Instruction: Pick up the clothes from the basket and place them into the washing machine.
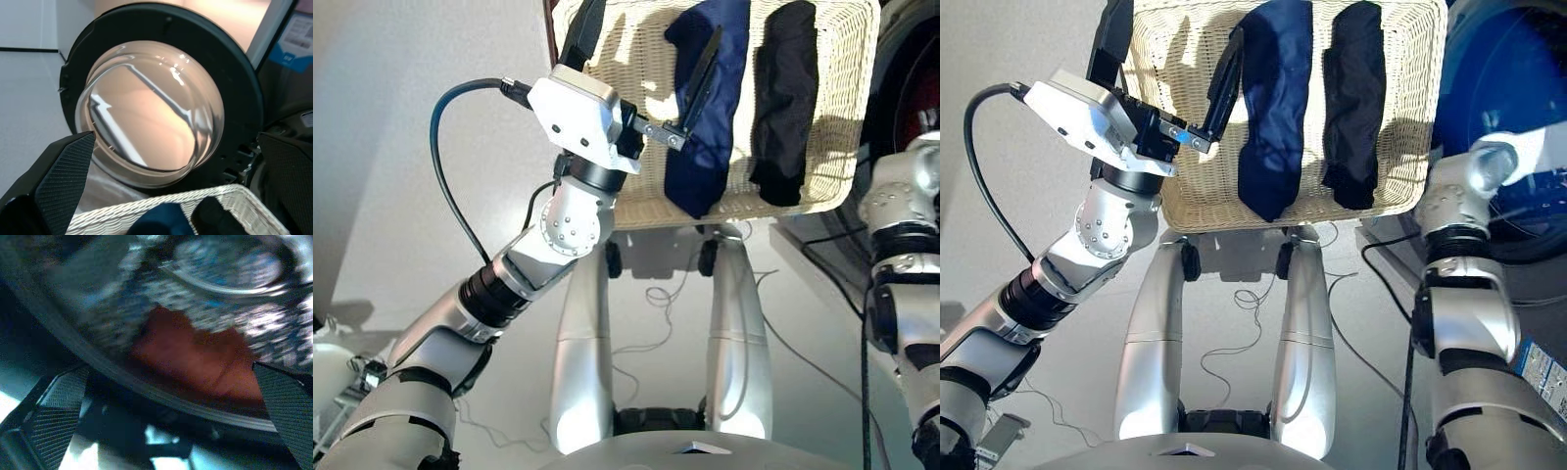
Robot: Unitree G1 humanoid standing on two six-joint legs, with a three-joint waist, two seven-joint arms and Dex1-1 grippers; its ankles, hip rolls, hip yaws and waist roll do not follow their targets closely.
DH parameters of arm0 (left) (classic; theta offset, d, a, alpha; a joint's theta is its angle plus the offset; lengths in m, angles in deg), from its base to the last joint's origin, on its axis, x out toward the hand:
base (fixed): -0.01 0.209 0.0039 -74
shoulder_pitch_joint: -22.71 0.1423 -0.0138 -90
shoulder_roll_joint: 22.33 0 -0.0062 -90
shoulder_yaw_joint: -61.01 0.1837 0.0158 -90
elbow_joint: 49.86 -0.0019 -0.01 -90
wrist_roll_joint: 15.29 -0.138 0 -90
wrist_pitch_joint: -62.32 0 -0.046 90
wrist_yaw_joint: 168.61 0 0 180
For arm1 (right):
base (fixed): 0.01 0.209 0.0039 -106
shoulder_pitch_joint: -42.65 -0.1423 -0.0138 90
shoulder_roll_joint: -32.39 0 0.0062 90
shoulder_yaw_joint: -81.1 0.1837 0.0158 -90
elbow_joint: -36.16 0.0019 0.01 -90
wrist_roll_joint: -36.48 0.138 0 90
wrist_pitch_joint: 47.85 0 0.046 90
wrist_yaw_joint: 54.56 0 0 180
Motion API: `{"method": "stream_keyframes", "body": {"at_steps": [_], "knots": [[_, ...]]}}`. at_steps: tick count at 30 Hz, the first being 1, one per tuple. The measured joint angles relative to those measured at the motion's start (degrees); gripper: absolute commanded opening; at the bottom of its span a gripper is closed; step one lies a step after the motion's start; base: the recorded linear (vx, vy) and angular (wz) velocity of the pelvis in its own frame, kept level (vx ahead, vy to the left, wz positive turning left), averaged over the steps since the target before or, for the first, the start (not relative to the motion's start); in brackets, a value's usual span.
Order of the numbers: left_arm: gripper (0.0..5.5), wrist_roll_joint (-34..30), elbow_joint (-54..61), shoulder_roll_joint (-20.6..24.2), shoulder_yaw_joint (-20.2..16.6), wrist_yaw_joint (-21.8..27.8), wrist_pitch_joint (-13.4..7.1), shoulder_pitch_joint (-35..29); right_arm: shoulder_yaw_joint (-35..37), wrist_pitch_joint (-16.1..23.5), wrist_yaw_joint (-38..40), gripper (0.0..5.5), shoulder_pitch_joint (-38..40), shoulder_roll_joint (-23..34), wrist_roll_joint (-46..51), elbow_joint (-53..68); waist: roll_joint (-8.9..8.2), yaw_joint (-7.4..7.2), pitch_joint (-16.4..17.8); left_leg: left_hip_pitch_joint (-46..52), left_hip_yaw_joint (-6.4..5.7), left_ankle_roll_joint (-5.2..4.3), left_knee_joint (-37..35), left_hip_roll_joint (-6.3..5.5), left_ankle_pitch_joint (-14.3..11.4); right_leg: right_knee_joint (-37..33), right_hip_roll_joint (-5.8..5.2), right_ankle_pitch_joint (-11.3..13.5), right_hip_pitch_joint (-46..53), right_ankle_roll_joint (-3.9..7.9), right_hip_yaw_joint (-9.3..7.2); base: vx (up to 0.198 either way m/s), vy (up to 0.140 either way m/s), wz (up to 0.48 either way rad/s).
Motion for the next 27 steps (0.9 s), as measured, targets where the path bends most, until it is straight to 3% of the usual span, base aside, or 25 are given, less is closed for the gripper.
{"method": "stream_keyframes", "body": {"at_steps": [5,9,12,16,19,22,27], "knots": [[5.5,-0.46,-0.24,-1.65,-0.18,0.22,1.37,1.83,-6.87,0.18,-2.47,5.5,10.97,-6.06,-9.59,15.12,-0.31,-1.9,-0.01,1.63,1.23,0.38,0.45,0.53,-0.88,-0.27,0.59,0.15,1.28,0.23,1.34,0.0,0.0,0.0],[5.5,-0.46,-5.67,-4.66,-1.48,0.94,1.21,6.0,-10.32,-1.33,-8.37,5.5,16.26,-3.92,-13.79,20.69,-0.57,-3.03,-0.06,3.35,1.4,0.01,0.37,0.8,-1.48,-0.45,0.84,0.05,2.98,0.33,1.51,0.0,0.0,0.0],[5.5,-2.13,-13.54,-5.52,-1.35,1.42,3.13,8.33,-11.85,-3.01,-12.53,5.5,16.41,1.41,-17.53,27.24,-0.81,-3.74,-0.1,3.51,1.53,0.0,0.57,1.08,-1.51,-0.44,1.15,-0.16,3.07,0.68,1.65,0.0,0.0,0.0],[5.5,-1.72,-27.64,-7.91,0.02,1.59,5.2,9.56,-14.88,-4.77,-14.87,5.5,13.38,4.37,-23.96,34.14,-2.2,-4.44,-0.14,4.55,2.11,-0.37,0.69,2.07,-1.75,-1.25,2.15,0.2,3.8,0.25,2.04,-0.004,0.014,-0.101],[5.5,-1.58,-35.67,-10.51,1.14,2.76,6.76,8.47,-21.65,-6.96,-16.91,5.5,7.15,4.74,-28.6,34.64,-3.45,-4.32,-0.17,5.66,2.48,-0.85,1.67,3.13,-2.61,-1.28,3.51,0.84,4.42,0.02,3.18,0.042,0.018,-0.319],[5.5,0.39,-44.33,-15.59,1.42,2.33,7.18,5.54,-28.14,-8.99,-16.92,5.5,1.5,3.06,-33.7,33.97,-3.73,-4.66,-0.12,5.98,2.22,-1.19,5.31,4.28,-4.9,1.04,4.51,-0.43,5.04,-0.24,3.29,0.015,-0.022,-0.173],[5.5,4.76,-51.83,-20.3,1.42,0.6,7.14,-0.63,-34.32,-10.83,-16.95,5.5,-4.92,-3.71,-34.88,33.69,-4.17,-5.55,-0.15,4.42,1.44,-1.46,8.15,4.59,-6.29,4.81,4.68,-2.7,3.41,-0.44,2.98,0.0,0.0,0.0]]}}
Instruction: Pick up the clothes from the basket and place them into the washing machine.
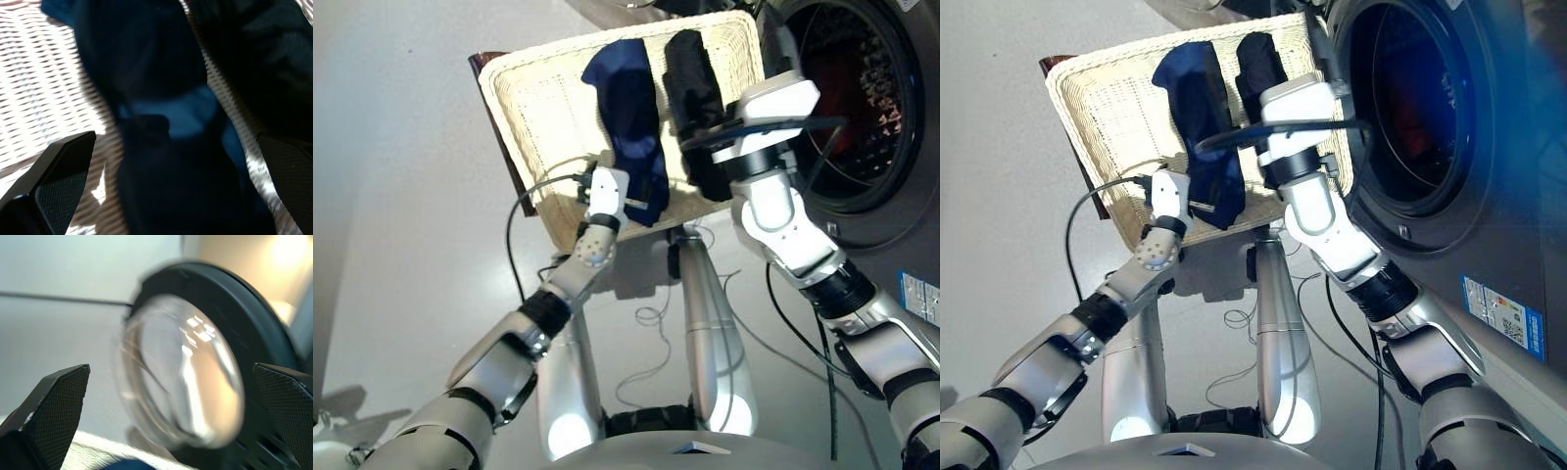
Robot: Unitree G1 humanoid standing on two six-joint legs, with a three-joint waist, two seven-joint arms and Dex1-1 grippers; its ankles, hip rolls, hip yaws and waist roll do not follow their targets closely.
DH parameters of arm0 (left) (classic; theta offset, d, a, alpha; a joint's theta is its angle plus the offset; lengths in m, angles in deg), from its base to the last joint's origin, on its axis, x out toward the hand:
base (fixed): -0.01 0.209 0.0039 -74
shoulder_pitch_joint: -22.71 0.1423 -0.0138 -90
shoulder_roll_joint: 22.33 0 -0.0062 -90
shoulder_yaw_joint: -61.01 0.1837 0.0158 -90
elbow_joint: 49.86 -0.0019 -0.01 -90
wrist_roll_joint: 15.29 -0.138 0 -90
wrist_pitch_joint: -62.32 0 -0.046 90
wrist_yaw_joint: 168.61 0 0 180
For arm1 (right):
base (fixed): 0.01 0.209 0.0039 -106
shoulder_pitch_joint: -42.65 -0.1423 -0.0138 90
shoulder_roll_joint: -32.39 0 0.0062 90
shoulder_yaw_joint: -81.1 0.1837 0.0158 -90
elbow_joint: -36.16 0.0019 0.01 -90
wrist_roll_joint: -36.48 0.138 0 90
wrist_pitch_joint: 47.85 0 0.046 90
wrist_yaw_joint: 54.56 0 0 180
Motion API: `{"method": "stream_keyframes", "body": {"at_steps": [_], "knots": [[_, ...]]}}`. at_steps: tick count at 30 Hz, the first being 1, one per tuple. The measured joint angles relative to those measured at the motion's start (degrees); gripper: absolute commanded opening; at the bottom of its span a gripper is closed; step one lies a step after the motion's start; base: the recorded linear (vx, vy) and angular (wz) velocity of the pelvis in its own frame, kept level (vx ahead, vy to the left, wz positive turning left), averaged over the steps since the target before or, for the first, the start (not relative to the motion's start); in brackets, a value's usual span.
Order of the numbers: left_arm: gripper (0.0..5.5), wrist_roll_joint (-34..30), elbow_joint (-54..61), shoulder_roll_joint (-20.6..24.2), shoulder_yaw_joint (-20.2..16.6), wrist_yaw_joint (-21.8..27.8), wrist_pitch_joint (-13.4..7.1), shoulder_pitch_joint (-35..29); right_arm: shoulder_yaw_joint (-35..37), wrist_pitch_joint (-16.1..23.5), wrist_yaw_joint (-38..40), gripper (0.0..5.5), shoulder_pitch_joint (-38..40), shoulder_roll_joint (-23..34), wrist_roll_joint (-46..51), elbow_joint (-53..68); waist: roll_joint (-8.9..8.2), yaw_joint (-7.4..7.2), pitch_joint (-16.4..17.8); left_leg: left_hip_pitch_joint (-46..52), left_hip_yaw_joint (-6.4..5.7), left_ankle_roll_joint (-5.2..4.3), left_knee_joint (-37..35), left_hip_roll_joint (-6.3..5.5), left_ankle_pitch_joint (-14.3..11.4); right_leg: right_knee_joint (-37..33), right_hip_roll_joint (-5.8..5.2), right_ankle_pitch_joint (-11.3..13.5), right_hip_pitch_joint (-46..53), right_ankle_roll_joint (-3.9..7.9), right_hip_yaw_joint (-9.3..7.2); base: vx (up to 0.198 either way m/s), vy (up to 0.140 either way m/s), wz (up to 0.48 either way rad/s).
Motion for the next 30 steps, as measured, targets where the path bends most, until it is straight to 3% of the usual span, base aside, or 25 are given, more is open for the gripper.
{"method": "stream_keyframes", "body": {"at_steps": [3,6,16,20,21,26,30], "knots": [[5.5,1.31,-4.05,-0.94,-0.89,-0.22,0.05,-2.58,-3.62,-0.22,-1.26,5.5,-3.32,-3.74,0.04,-0.27,-0.22,-0.58,-0.03,-1.62,-0.06,-0.15,0.9,0.27,-0.11,0.84,0.28,-0.04,-1.75,-0.08,0.04,0.0,0.0,0.0],[5.5,3.99,-8.62,-1.52,-1.9,-1.68,0.26,-4.58,-5.99,-0.34,-2.13,5.5,-5.3,-7.32,0.06,-0.53,-0.58,-0.65,-0.05,-3.12,0.0,-0.55,2.49,1.26,-0.64,1.02,1.16,0.14,-3.04,-0.31,0.09,0.0,-0.006,-0.058],[5.5,7.9,-14.44,-3.2,-6.74,-4.03,-0.35,-9.21,-8.85,-0.46,-3.29,5.5,-11.64,-10.72,0.0,-0.45,-1.79,-1.38,-0.08,-6.07,0.09,-1.09,4.78,3.09,-1.58,2.06,2.88,0.42,-6.0,-0.55,0.29,0.0,0.0,0.0],[5.5,8.56,-14.88,-3.51,-8.07,-5.21,-0.78,-10.08,-8.94,-0.41,-3.29,5.5,-11.64,-11.01,1.61,0.33,-2.03,-1.51,-0.23,-7.01,0.12,-1.04,5.53,3.27,-1.91,2.86,3.03,0.23,-7.31,-0.85,0.5,0.0,0.0,0.0],[5.5,8.56,-14.86,-3.5,-8.26,-5.62,-1.18,-10.12,-8.95,-0.39,-3.3,5.5,-11.65,-11.23,2.22,0.35,-2.21,-1.39,-0.34,-7.3,0.05,-1.47,5.67,3.29,-2.27,3.0,3.03,0.29,-7.72,-0.85,0.49,0.0,0.0,0.0],[5.5,8.57,-15.07,-3.65,-9.84,-6.33,-1.51,-10.75,-8.94,-0.37,-3.44,5.5,-11.64,-11.44,3.42,0.52,-2.53,-1.07,-0.52,-8.14,-0.24,-1.73,6.39,3.37,-2.5,3.04,3.0,0.79,-8.88,-0.74,0.49,-0.003,-0.001,-0.037],[5.5,8.57,-15.21,-3.86,-10.07,-6.98,-1.73,-11.68,-8.94,-0.34,-4.11,5.5,-11.64,-11.44,4.36,0.9,-2.59,-0.87,-0.56,-9.24,-0.46,-1.51,6.76,3.34,-2.42,3.08,2.99,0.93,-9.8,-0.51,0.45,0.0,0.0,0.0]]}}
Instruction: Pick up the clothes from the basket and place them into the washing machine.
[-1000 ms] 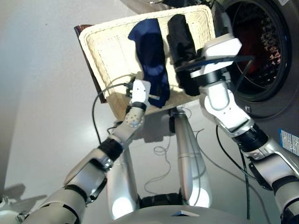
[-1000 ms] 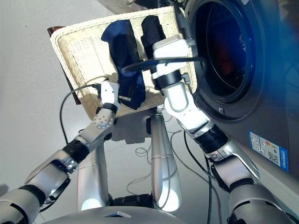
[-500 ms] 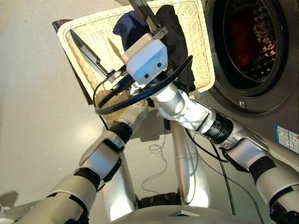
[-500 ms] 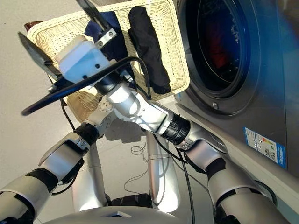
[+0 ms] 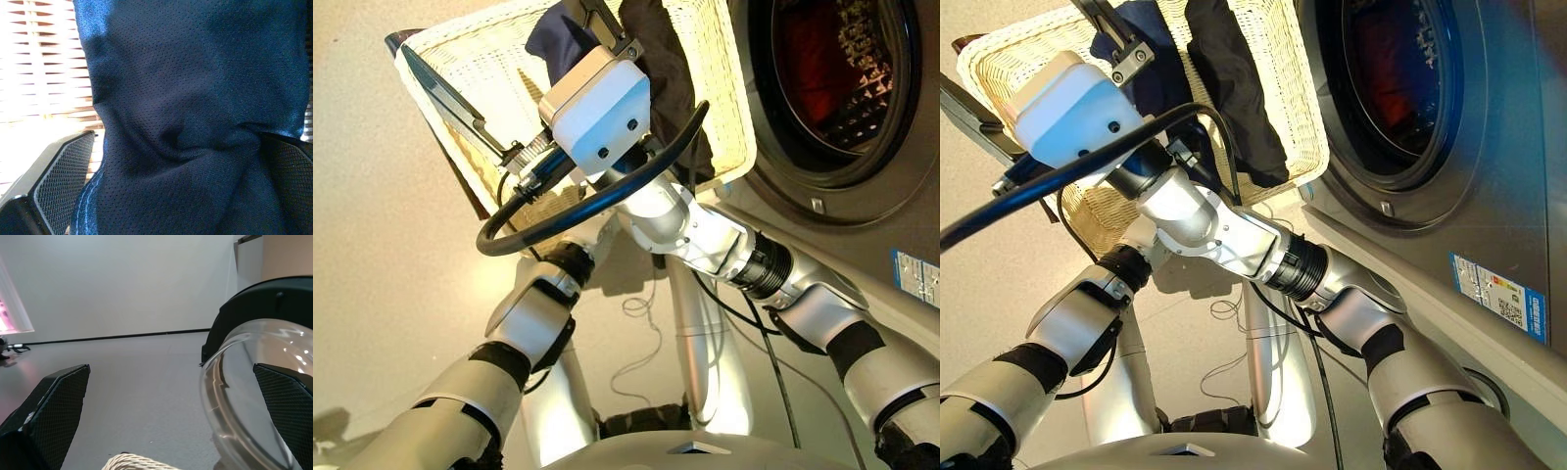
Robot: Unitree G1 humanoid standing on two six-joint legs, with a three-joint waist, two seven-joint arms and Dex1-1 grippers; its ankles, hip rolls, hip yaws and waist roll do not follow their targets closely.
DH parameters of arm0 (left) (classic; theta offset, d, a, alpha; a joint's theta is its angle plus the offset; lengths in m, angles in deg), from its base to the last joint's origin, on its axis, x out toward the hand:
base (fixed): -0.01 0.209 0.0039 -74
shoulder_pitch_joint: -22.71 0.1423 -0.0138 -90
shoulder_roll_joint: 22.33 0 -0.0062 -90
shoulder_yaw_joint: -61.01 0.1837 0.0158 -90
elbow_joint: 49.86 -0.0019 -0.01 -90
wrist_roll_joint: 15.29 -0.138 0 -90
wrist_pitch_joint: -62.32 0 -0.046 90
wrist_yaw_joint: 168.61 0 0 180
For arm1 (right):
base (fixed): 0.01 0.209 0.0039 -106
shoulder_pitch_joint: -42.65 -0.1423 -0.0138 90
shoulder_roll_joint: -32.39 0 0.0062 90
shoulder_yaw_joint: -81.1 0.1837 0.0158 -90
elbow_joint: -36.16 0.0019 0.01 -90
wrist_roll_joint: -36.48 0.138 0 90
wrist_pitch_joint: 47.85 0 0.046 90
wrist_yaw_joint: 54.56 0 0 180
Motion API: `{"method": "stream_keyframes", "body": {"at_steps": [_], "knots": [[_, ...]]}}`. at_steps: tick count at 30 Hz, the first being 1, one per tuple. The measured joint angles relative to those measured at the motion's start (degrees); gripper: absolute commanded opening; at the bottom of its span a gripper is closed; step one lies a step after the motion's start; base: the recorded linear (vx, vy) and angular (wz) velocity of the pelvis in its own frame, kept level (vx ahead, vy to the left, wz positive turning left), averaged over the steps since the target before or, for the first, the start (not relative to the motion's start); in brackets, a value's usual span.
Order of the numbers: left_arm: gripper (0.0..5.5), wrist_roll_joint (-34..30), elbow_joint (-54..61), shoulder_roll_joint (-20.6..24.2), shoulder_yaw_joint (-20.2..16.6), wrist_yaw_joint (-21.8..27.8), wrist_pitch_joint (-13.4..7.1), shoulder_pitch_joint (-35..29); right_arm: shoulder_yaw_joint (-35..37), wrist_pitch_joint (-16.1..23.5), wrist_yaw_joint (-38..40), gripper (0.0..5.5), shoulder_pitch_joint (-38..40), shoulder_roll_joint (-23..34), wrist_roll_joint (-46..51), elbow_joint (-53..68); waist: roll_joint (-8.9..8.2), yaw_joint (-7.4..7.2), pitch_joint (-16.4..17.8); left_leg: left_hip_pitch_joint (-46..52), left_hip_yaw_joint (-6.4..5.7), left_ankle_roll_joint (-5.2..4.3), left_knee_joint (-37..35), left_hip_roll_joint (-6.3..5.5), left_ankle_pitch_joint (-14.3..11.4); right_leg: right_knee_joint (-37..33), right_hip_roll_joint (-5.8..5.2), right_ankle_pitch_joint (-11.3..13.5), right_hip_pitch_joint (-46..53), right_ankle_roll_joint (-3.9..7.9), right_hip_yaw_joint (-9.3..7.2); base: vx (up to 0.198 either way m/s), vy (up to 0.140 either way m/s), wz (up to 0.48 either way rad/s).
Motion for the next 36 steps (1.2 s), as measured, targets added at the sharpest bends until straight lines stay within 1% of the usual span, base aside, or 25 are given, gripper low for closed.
{"method": "stream_keyframes", "body": {"at_steps": [6,7,8,11,13,14,15,16,17,18,19,20,22,23,25,27,28,29,30,32,33,34,36], "knots": [[5.5,0.2,-1.37,-0.25,-0.17,0.0,0.01,-1.19,-0.09,0.01,-0.26,5.5,0.0,0.01,0.23,0.06,-0.02,0.07,-0.01,-0.4,-0.1,0.1,0.49,-0.08,0.03,-0.16,-0.05,0.14,-0.31,0.25,0.04,0.0,0.0,0.0],[1.08,0.19,-1.37,-0.25,-0.17,-0.04,0.01,-1.33,-0.09,0.01,-0.26,5.5,0.0,0.01,0.23,0.07,-0.02,0.14,-0.01,-0.61,-0.18,0.1,0.58,-0.08,0.03,-0.17,-0.05,0.2,-0.45,0.34,0.01,0.0,0.0,0.0],[0.0,0.14,-1.39,-0.23,-0.27,-0.5,-0.07,-1.42,-0.09,0.01,-0.26,5.5,0.0,0.01,0.23,0.07,-0.02,0.24,-0.01,-0.8,-0.18,0.1,0.61,-0.09,0.03,-0.21,-0.06,0.23,-0.56,0.39,0.03,0.0,0.0,0.0],[0.0,0.34,-0.95,0.28,-0.93,0.19,-0.78,-1.55,-0.07,0.03,-0.25,5.5,0.02,0.07,0.22,0.07,-0.05,0.49,-0.03,-1.22,-0.24,0.12,0.63,-0.22,0.04,-0.45,-0.15,0.32,-0.74,0.55,0.04,0.0,0.0,0.0],[0.0,0.38,-1.5,0.31,-0.47,2.57,-0.6,-2.83,-0.12,0.05,-0.25,5.5,0.01,-0.33,0.22,0.31,-0.71,0.14,-0.43,-1.96,-0.25,0.14,0.61,-0.21,0.05,-1.07,-0.14,0.48,-1.31,0.81,0.04,0.0,0.0,0.0],[0.0,0.39,-1.86,0.25,-0.14,2.95,-0.46,-3.84,-0.12,0.06,-0.24,5.5,0.02,-0.27,0.22,0.67,-1.28,-0.02,-0.44,-2.19,-0.24,0.44,0.64,-0.22,0.1,-1.32,-0.16,0.53,-1.56,0.88,0.03,0.0,0.0,0.0],[0.0,0.47,-2.14,0.06,0.0,3.28,-0.03,-4.54,-0.12,0.06,-0.22,5.5,0.09,-0.1,0.22,0.67,-1.51,-0.46,-0.38,-2.29,-0.22,0.79,0.93,-0.36,0.07,-1.15,-0.33,0.76,-1.58,0.98,0.03,0.0,0.0,0.0],[0.0,0.46,-2.57,-0.03,0.09,3.33,0.37,-5.05,-0.08,0.06,-0.18,5.5,0.13,0.03,0.21,0.67,-1.58,-1.13,-0.36,-2.31,-0.21,0.86,0.87,-0.68,0.06,-1.0,-0.6,1.12,-1.52,0.97,0.06,0.0,0.0,0.0],[0.0,0.46,-2.68,-0.21,0.15,3.36,0.59,-5.33,-0.02,0.06,-0.12,5.5,0.17,0.37,0.21,0.67,-1.58,-1.42,-0.36,-2.29,-0.25,0.91,0.93,-0.89,0.01,-0.86,-0.75,1.52,-1.45,0.85,0.07,-0.006,-0.006,0.203],[0.0,0.46,-2.7,-0.62,0.25,3.37,0.69,-5.41,0.1,0.06,-0.06,5.5,0.2,0.86,0.21,0.67,-1.59,-1.37,-0.36,-2.22,-0.27,0.83,0.94,-1.05,-0.07,-0.75,-0.87,2.12,-1.42,0.52,0.07,0.0,0.0,0.0],[0.0,0.46,-2.68,-0.91,0.55,3.36,0.68,-5.38,0.21,0.06,0.07,5.5,0.23,1.51,0.21,0.65,-1.62,-1.24,-0.34,-2.07,-0.3,0.65,0.89,-1.06,-0.18,-0.56,-0.87,2.03,-1.4,0.44,0.03,0.0,0.0,0.0],[0.0,0.47,-2.67,-0.92,1.52,3.35,0.81,-5.32,0.28,0.06,0.23,5.5,0.31,2.17,0.21,0.63,-1.62,-1.09,-0.34,-1.86,-0.36,0.68,0.83,-1.14,-0.15,-0.22,-0.95,1.86,-1.33,0.51,-0.05,0.0,0.0,0.0],[0.0,0.45,-2.6,-0.8,2.35,3.32,1.34,-5.08,0.54,0.04,0.49,5.5,0.38,4.0,0.21,0.61,-1.61,-1.02,-0.33,-1.45,-0.58,0.49,0.78,-1.17,-0.09,-0.01,-1.01,1.77,-0.89,0.03,-0.33,0.0,0.0,0.0],[0.0,0.45,-2.34,-0.8,2.33,3.25,1.6,-4.77,0.73,0.04,0.82,5.5,0.52,4.96,0.21,0.59,-1.61,-1.01,-0.33,-1.17,-0.69,0.48,0.79,-1.18,-0.14,0.02,-1.06,1.69,-0.52,-0.01,-0.46,0.0,0.0,0.0],[0.0,0.45,-2.06,-0.77,2.55,3.2,1.8,-3.73,2.24,0.01,1.43,5.5,2.37,6.89,0.21,0.49,-1.6,-0.99,-0.32,-0.13,-0.79,0.5,0.65,-1.25,-0.27,0.14,-1.17,1.58,0.58,-0.02,-0.58,0.0,0.0,0.0],[0.0,0.48,-0.13,-0.24,2.82,3.06,1.98,-1.65,4.11,-0.01,2.0,5.5,5.11,8.48,0.21,0.33,-1.6,-1.0,-0.27,1.11,-0.89,0.55,0.49,-1.53,-0.32,0.39,-1.54,1.25,1.82,0.01,-0.71,0.0,0.0,0.0],[0.0,0.43,1.13,0.2,3.03,3.01,1.98,-0.35,5.27,0.01,2.21,5.5,6.69,9.63,0.23,-0.02,-1.6,-0.97,-0.27,1.82,-0.91,0.57,0.27,-1.72,-0.3,0.52,-1.84,1.04,2.42,-0.03,-0.82,0.0,0.0,0.0],[0.0,0.41,2.11,0.61,3.63,2.92,1.97,1.19,6.66,0.02,2.37,5.5,8.9,9.78,0.57,-0.85,-1.6,-1.0,-0.27,2.89,-0.91,0.61,-0.27,-2.22,-0.29,0.46,-2.34,0.55,3.28,0.02,-0.84,0.029,0.012,0.193],[0.0,0.39,2.85,0.91,3.63,2.76,1.99,2.37,7.62,0.04,2.47,5.5,10.32,10.34,1.45,-1.84,-1.6,-0.91,-0.27,3.63,-0.89,0.56,-0.7,-2.38,-0.42,0.38,-2.54,0.08,3.93,-0.03,-0.89,0.0,0.0,0.0],[0.0,0.17,6.1,2.45,3.64,2.64,2.0,5.94,9.37,0.07,2.57,5.5,13.46,11.19,3.61,-3.52,-1.59,-0.72,-0.26,5.36,-0.81,0.54,-2.06,-2.56,-0.09,-0.52,-2.86,-0.03,5.62,0.08,-1.12,0.0,0.0,0.0],[0.0,0.01,6.62,3.26,3.5,2.55,1.9,7.12,10.09,0.11,2.83,5.5,14.98,11.87,4.92,-3.62,-1.59,-0.38,-0.24,6.29,-0.61,0.56,-2.75,-2.64,0.2,-0.88,-3.06,-0.07,6.4,0.03,-1.23,0.057,0.004,0.108],[0.0,-0.84,7.78,3.9,4.02,2.52,2.23,8.37,11.02,0.16,2.54,5.5,16.57,12.55,6.15,-3.82,-1.57,-0.16,-0.23,7.22,-0.6,0.46,-3.72,-2.83,0.41,-1.5,-3.2,-0.04,7.26,-0.01,-1.27,0.055,0.011,0.099],[0.0,-5.55,11.48,6.56,4.65,2.59,2.8,11.17,12.93,0.2,2.18,5.5,19.97,13.17,8.8,-4.04,-1.54,0.32,-0.17,9.93,-0.43,0.34,-6.33,-3.43,1.3,-2.89,-3.85,0.03,9.52,-0.02,-1.55,0.035,0.008,0.059]]}}
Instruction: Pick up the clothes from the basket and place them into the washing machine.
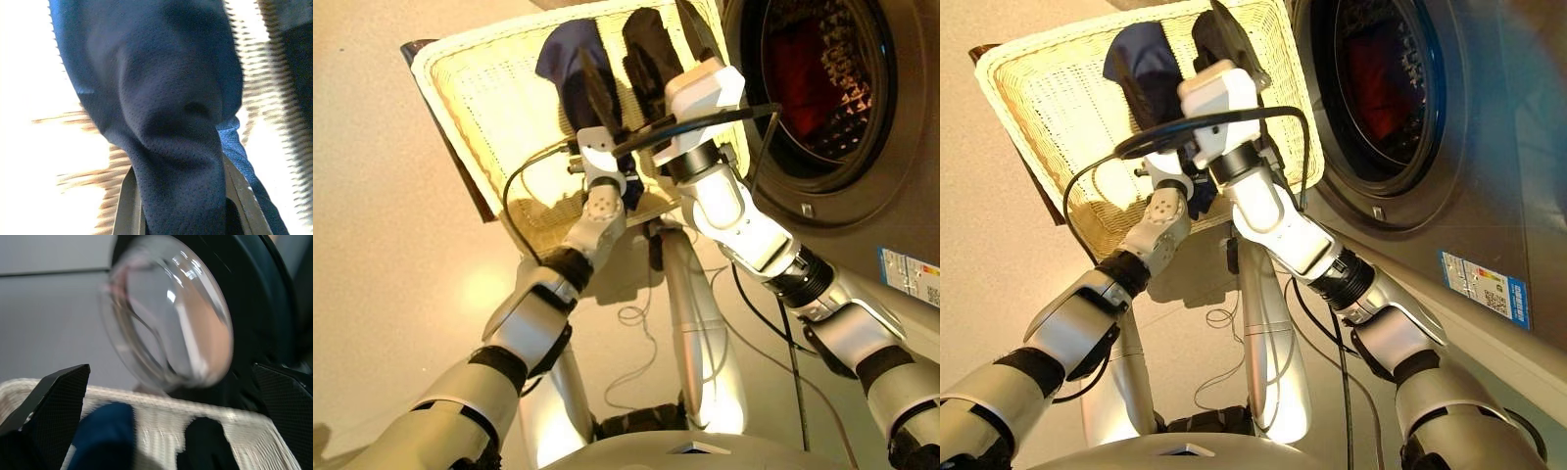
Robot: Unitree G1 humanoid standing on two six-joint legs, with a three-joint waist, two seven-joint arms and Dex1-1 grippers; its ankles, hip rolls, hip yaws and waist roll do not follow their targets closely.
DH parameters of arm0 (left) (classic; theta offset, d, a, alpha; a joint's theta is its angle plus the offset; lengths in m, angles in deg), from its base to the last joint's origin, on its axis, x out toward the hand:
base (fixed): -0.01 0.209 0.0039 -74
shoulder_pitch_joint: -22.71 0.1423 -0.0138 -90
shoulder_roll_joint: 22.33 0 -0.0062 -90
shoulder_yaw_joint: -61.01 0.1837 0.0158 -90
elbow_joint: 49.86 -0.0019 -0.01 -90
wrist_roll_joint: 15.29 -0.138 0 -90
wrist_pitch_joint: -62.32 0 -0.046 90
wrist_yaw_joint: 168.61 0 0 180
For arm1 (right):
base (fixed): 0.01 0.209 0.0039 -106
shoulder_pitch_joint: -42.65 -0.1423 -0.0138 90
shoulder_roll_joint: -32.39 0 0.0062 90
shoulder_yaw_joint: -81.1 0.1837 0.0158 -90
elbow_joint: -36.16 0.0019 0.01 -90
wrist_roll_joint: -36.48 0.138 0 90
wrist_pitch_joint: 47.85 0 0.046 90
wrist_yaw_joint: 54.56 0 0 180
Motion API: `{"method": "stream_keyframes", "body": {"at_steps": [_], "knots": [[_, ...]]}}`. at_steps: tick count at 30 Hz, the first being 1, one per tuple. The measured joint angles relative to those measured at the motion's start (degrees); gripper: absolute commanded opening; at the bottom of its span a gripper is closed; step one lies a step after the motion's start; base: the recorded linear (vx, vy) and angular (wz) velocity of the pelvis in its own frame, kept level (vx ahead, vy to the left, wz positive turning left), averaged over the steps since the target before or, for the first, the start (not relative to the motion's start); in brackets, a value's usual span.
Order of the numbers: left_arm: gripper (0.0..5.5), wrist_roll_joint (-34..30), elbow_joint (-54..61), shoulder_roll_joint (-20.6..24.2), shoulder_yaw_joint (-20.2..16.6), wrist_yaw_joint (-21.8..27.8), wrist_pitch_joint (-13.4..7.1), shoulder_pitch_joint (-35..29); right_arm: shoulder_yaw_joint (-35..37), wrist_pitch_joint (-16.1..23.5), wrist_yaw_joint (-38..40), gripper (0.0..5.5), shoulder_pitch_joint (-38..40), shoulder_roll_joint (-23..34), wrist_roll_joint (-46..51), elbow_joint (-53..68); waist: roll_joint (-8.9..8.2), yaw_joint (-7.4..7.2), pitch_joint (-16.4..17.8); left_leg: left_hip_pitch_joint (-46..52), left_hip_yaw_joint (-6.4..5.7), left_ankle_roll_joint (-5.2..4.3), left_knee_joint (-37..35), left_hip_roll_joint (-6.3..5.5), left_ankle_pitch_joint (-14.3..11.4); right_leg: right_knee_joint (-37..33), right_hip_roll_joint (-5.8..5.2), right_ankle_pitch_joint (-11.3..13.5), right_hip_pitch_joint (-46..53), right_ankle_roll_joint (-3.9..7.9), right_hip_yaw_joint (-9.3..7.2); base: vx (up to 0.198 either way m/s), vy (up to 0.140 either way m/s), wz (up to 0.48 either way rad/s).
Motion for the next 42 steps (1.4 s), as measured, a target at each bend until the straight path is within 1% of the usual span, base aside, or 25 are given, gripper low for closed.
{"method": "stream_keyframes", "body": {"at_steps": [1,3,4,5,6,7,8,9,12,13,14,15,17,19,21,23,25,27,32,36,40,42], "knots": [[0.0,-1.83,1.36,0.87,0.12,-0.02,0.15,1.19,0.37,0.02,-0.25,5.5,1.14,0.09,1.17,-0.51,0.03,0.04,0.02,1.44,0.03,-0.06,-1.21,-0.1,0.21,-0.93,-0.1,-0.21,1.49,-0.13,-0.23,0.0,0.0,0.0],[0.0,-6.01,5.69,3.04,-0.16,0.06,0.22,3.77,1.06,0.01,-1.79,5.5,3.15,1.83,4.06,-0.42,0.13,0.37,0.13,4.63,0.02,-0.22,-4.87,-0.68,1.67,-3.4,-0.67,0.39,4.48,-0.1,-0.93,0.053,-0.004,0.088],[0.0,-7.47,7.07,4.4,-0.44,0.14,0.21,4.54,1.33,0.01,-2.44,5.5,3.44,2.64,5.58,-0.46,0.26,0.7,0.25,6.22,0.13,-0.26,-6.47,-1.02,2.46,-4.19,-1.02,0.64,5.82,-0.41,-1.15,0.105,-0.025,0.18],[0.0,-8.9,11.06,5.46,-0.24,0.3,0.8,6.33,1.98,0.03,-3.49,5.5,4.22,2.81,8.29,-0.39,0.52,0.8,0.47,8.1,0.03,-0.38,-8.3,-1.22,3.05,-5.34,-1.19,0.83,7.67,-0.5,-1.51,0.107,-0.022,0.128],[0.0,-10.86,14.83,7.52,-0.12,0.42,0.78,8.23,2.89,0.28,-4.45,5.5,5.6,2.32,11.86,-0.41,0.73,1.41,0.53,10.32,0.0,-0.5,-10.2,-1.3,3.46,-6.73,-1.25,0.96,9.79,-0.59,-1.84,0.096,-0.014,0.079],[0.0,-12.43,17.01,8.66,-0.47,0.58,0.61,9.4,3.41,0.49,-5.16,5.5,6.88,2.07,16.05,-0.48,0.93,2.11,0.55,12.46,-0.1,-0.64,-11.55,-1.33,3.63,-7.81,-1.25,1.04,11.94,-0.65,-2.17,0.099,0.003,0.054],[0.0,-13.7,20.67,9.81,-0.78,0.63,0.91,11.0,3.52,0.98,-6.04,5.5,7.77,1.53,19.61,-0.37,0.9,2.09,0.53,14.35,-0.14,-0.77,-13.53,-1.44,4.15,-9.31,-1.24,1.19,13.74,-0.66,-2.37,0.096,0.0,0.047],[0.0,-15.67,23.16,11.97,-1.35,0.84,0.88,11.86,3.4,1.39,-7.01,5.5,8.15,1.54,22.02,-0.5,0.99,2.48,0.55,16.19,-0.1,-0.8,-15.2,-1.62,4.57,-10.69,-1.34,1.34,15.4,-0.63,-2.52,0.102,-0.012,0.038],[0.0,-19.94,30.14,16.79,-2.5,2.02,1.02,13.67,3.38,1.32,-8.86,5.5,8.59,1.94,26.43,-0.49,1.12,2.97,0.57,21.34,-0.07,-0.98,-19.72,-1.87,6.21,-14.7,-1.37,2.18,20.59,-0.56,-3.28,0.081,-0.027,0.056],[0.0,-21.17,31.54,17.98,-2.72,2.58,0.54,13.53,3.42,1.29,-9.5,5.5,8.67,2.36,27.4,-0.43,1.19,3.33,0.56,22.67,-0.29,-1.05,-20.6,-1.85,6.31,-15.44,-1.36,2.26,21.99,-0.58,-3.6,0.058,-0.015,0.093],[0.0,-21.92,34.0,19.85,-3.0,3.3,0.51,13.59,2.94,1.04,-10.32,5.5,8.35,3.55,28.11,-0.26,1.18,3.53,0.56,23.88,-0.52,-1.09,-21.84,-1.9,6.66,-16.72,-1.32,2.41,23.34,-0.54,-3.87,0.0,0.0,0.0],[0.0,-22.93,36.5,21.04,-2.58,3.87,0.04,13.61,2.74,0.9,-11.27,5.5,8.32,4.88,29.12,0.22,1.23,3.64,0.58,24.89,-0.52,-1.06,-23.02,-2.03,7.15,-17.65,-1.31,2.68,24.4,-0.43,-3.95,0.05,0.004,0.093],[0.0,-24.78,40.24,23.49,-2.54,4.79,-0.54,13.25,2.26,0.43,-12.71,5.5,7.35,6.93,32.11,0.48,1.27,4.33,0.6,26.46,-0.66,-1.0,-24.5,-2.24,7.6,-19.12,-1.36,2.91,26.1,-0.29,-3.95,0.029,0.005,0.026],[0.0,-25.98,41.29,23.87,-1.99,5.76,-1.12,13.05,1.12,-0.11,-14.35,5.5,6.37,8.22,34.21,1.1,1.29,4.7,0.6,27.49,-0.72,-0.97,-25.12,-2.38,7.67,-19.57,-1.45,2.96,27.1,-0.15,-3.97,0.025,0.002,0.018],[0.0,-27.58,42.51,25.95,0.21,6.63,-1.13,12.77,-2.26,-0.52,-16.09,5.5,4.28,10.49,36.2,1.59,1.32,4.8,0.62,28.65,-0.76,-0.96,-26.38,-2.55,8.18,-20.42,-1.48,3.1,28.15,-0.06,-4.0,0.0,0.0,0.0],[0.0,-29.82,43.17,27.54,1.75,7.65,-1.12,12.78,-4.57,-1.7,-17.46,5.5,2.66,11.59,37.56,1.93,1.33,4.92,0.62,30.42,-0.81,-1.0,-27.57,-2.72,8.58,-21.08,-1.57,3.11,29.76,-0.04,-4.16,0.028,0.002,0.01],[0.0,-31.74,43.31,28.84,3.44,8.59,-1.13,12.7,-6.45,-2.76,-18.86,5.5,1.45,12.51,38.52,2.09,1.37,4.97,0.65,33.18,-0.78,-1.0,-29.66,-2.81,9.31,-22.51,-1.58,3.35,32.26,0.09,-4.29,0.0,0.0,0.0],[0.0,-33.4,43.83,29.87,4.67,9.49,-1.19,12.7,-6.74,-3.42,-19.7,5.5,0.84,12.85,38.6,2.75,1.5,4.96,0.64,35.47,-0.81,-1.05,-31.35,-2.87,9.85,-24.07,-1.55,3.77,34.6,0.21,-4.55,0.0,0.0,0.0],[0.0,-34.16,44.95,30.51,4.99,9.58,-1.5,12.01,-6.75,-3.73,-20.57,5.5,-1.51,13.12,38.94,4.08,2.44,5.02,0.67,36.82,-0.77,-0.9,-32.3,-2.97,10.18,-25.78,-1.62,4.51,36.36,0.4,-4.67,0.0,0.0,0.0],[0.0,-34.74,44.98,31.51,5.03,9.62,-1.55,12.03,-8.78,-3.87,-21.82,5.5,-4.09,14.21,40.5,5.55,2.66,4.99,0.71,36.98,-0.7,-0.89,-32.43,-2.93,10.19,-26.12,-1.56,4.67,36.58,0.39,-4.67,0.0,0.0,0.0],[0.0,-34.8,45.56,33.46,5.58,9.71,-1.59,11.8,-11.37,-4.05,-22.85,5.5,-7.63,15.24,41.1,5.96,2.77,5.06,0.72,36.97,-0.71,-0.9,-32.48,-2.93,10.19,-26.17,-1.53,4.67,36.59,0.39,-4.67,0.0,0.0,0.0],[0.0,-35.51,45.83,33.92,5.88,9.71,-2.01,11.56,-12.19,-4.04,-23.32,5.5,-8.9,15.25,41.4,6.01,2.79,5.1,0.72,36.96,-0.71,-0.89,-32.48,-2.94,10.19,-26.18,-1.55,4.67,36.59,0.39,-4.67,0.0,0.0,0.0]]}}
